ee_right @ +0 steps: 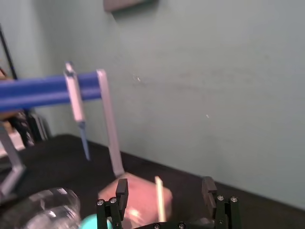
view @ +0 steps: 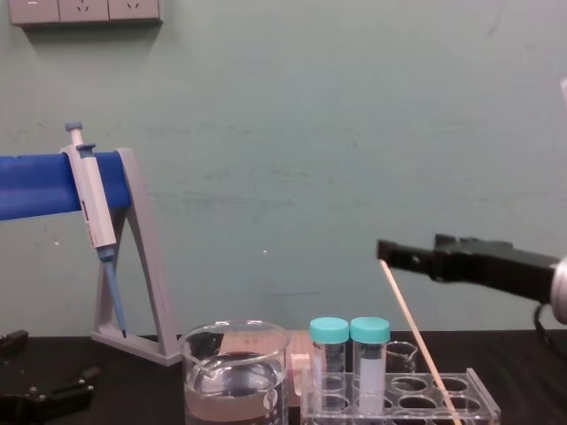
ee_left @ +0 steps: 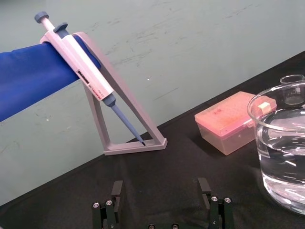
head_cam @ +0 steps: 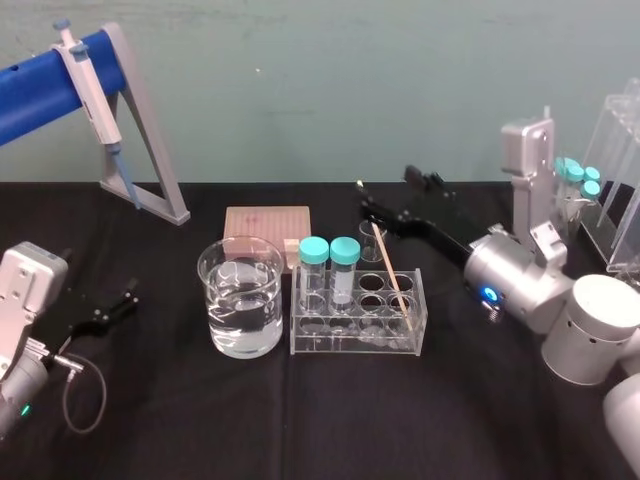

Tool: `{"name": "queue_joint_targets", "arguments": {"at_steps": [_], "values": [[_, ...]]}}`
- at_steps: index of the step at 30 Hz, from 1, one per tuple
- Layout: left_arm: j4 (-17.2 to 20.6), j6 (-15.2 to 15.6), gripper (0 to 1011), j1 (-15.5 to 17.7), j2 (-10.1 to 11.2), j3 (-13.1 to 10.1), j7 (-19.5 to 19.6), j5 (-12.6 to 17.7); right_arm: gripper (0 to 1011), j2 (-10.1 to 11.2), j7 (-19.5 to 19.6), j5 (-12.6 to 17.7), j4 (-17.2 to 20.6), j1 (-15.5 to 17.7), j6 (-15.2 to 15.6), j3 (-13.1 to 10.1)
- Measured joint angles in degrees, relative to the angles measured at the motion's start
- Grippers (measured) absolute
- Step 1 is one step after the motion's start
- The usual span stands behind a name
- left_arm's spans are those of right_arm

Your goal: Hold the thermometer with one hand and immerse one end into the beaker, then reinsert it into the test tube rack.

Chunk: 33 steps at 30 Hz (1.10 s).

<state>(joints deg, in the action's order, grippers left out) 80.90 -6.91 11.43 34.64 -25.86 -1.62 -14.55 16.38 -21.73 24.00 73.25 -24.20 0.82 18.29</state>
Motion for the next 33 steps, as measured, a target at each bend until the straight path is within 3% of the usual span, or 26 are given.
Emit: {"name": "queue_joint_targets", "arguments": {"at_steps": [5,11,15,17,18,20,23,27,29,33], "values": [[0.0,0.0,1004,0.0,0.0,0.0,0.0,0.0,1003,-1.4,0.9,0.8,2.7,0.5,-1.7,-0.9],[0.0,0.0,1004,0.0,0.0,0.0,0.0,0.0,1003,-2.8,5.4,-0.1,5.3,1.5,-3.2,-2.7],[0.0,0.0,1004,0.0,0.0,0.0,0.0,0.0,1003,-4.2,9.9,-2.1,6.8,2.6,-3.6,-4.1],[0.0,0.0,1004,0.0,0.0,0.0,0.0,0.0,1003,-5.5,14.9,-4.6,7.5,3.6,-4.0,-5.2],[0.0,0.0,1004,0.0,0.0,0.0,0.0,0.0,1003,-5.5,14.9,-4.6,7.5,3.6,-4.0,-5.2],[0.0,0.0,1004,0.0,0.0,0.0,0.0,0.0,1003,-6.9,20.9,-8.5,7.6,4.6,-4.3,-5.8],[0.0,0.0,1004,0.0,0.0,0.0,0.0,0.0,1003,-7.9,25.2,-11.7,7.1,5.0,-4.2,-6.2],[0.0,0.0,1004,0.0,0.0,0.0,0.0,0.0,1003,-8.8,28.4,-14.3,5.9,5.0,-2.5,-6.4],[0.0,0.0,1004,0.0,0.0,0.0,0.0,0.0,1003,-9.0,28.6,-14.7,5.4,5.0,-0.8,-6.5],[0.0,0.0,1004,0.0,0.0,0.0,0.0,0.0,1003,-9.1,28.5,-14.8,5.2,4.9,-0.2,-6.5]]}}
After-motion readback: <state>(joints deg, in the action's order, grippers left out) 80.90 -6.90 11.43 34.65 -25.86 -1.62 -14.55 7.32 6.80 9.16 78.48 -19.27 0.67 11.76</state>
